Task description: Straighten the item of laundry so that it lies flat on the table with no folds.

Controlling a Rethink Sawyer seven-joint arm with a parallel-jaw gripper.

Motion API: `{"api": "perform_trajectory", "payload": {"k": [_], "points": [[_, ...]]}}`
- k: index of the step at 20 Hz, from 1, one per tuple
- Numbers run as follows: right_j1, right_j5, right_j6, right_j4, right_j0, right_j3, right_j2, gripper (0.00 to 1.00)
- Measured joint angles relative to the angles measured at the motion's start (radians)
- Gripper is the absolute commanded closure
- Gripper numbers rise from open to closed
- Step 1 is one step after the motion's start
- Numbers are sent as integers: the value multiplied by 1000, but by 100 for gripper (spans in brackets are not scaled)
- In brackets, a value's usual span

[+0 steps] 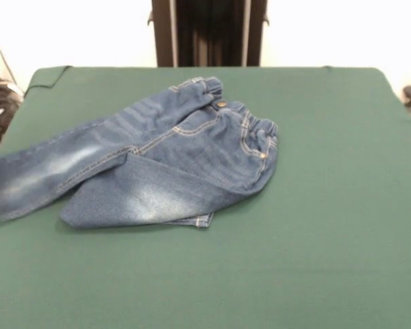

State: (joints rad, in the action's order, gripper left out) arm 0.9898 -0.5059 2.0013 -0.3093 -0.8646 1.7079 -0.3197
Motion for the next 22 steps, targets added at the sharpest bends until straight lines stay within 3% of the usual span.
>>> {"api": "perform_trajectory", "payload": {"k": [10,22], "points": [[14,-11,0,-2,33,0,5,0],[12,-13,0,28,293,10,150,0]]}}
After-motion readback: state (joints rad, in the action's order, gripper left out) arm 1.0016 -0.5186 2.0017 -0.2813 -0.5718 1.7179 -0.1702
